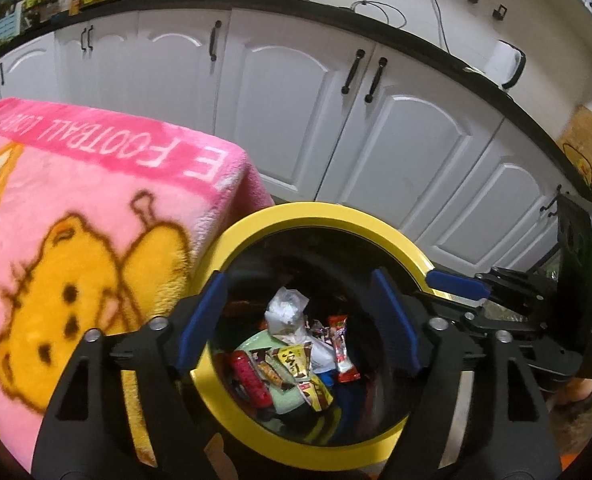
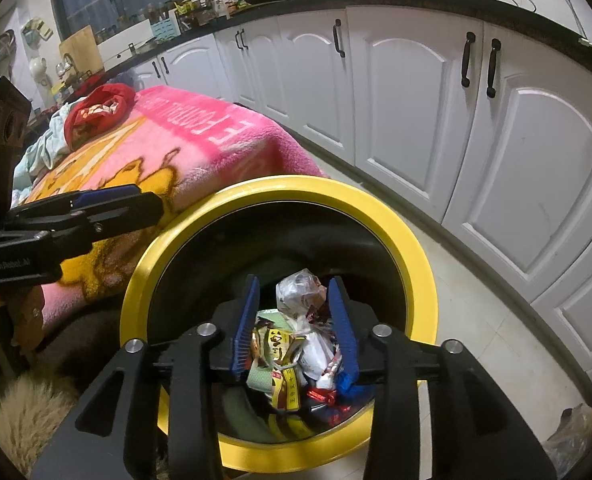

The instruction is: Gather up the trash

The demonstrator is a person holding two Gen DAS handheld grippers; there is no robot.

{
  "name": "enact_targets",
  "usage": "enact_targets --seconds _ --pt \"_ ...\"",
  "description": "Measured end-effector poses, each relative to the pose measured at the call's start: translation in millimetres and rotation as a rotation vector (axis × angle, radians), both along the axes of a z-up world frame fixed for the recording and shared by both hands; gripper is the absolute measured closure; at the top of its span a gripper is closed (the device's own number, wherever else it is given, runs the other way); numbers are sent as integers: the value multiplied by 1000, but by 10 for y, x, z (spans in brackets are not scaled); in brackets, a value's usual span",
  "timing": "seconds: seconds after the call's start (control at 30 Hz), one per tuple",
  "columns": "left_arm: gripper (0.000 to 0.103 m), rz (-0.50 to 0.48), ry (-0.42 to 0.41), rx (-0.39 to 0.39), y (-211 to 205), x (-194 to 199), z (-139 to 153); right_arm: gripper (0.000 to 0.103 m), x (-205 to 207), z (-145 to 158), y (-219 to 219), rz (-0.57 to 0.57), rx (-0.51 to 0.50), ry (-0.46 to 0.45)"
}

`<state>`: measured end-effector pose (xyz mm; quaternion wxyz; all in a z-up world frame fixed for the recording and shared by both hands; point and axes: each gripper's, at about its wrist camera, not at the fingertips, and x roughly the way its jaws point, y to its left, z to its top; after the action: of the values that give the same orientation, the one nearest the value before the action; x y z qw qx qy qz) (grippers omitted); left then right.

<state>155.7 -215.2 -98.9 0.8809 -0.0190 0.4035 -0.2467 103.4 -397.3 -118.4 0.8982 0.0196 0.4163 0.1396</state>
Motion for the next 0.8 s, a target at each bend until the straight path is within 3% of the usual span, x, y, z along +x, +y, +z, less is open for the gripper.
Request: enact_targets --seconds 0.17,0.3,0.43,0.8 --pt "11 35 -5 -2 121 4 65 49 -28 54 -9 -17 -1 -13" --pt "11 62 -18 -13 235 -17 155 32 -54 151 27 -34 -6 -38" --pt "11 91 -29 -3 339 -52 221 22 -75 258 79 -48 -14 -59" --pt "11 180 -55 5 730 -176 426 8 -153 699 456 -29 -36 -121"
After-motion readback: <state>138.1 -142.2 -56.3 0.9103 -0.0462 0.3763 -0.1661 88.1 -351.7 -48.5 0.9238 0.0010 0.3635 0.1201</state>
